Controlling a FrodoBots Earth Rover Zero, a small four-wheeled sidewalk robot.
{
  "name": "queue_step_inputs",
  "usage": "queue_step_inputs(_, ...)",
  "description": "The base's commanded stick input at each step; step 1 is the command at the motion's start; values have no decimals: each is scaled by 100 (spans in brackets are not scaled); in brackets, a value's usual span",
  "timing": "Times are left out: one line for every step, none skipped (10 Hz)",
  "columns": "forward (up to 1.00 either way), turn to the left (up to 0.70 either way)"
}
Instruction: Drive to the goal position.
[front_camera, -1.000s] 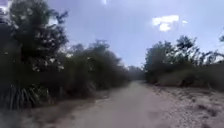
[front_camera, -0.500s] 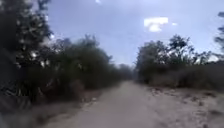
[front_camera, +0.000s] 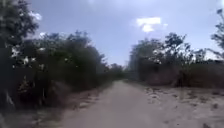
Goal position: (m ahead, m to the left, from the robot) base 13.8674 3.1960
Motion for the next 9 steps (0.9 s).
queue_step_inputs(85, 0)
queue_step_inputs(85, 0)
queue_step_inputs(85, 0)
queue_step_inputs(85, 0)
queue_step_inputs(85, 0)
queue_step_inputs(85, 0)
queue_step_inputs(85, 0)
queue_step_inputs(85, 0)
queue_step_inputs(85, 0)
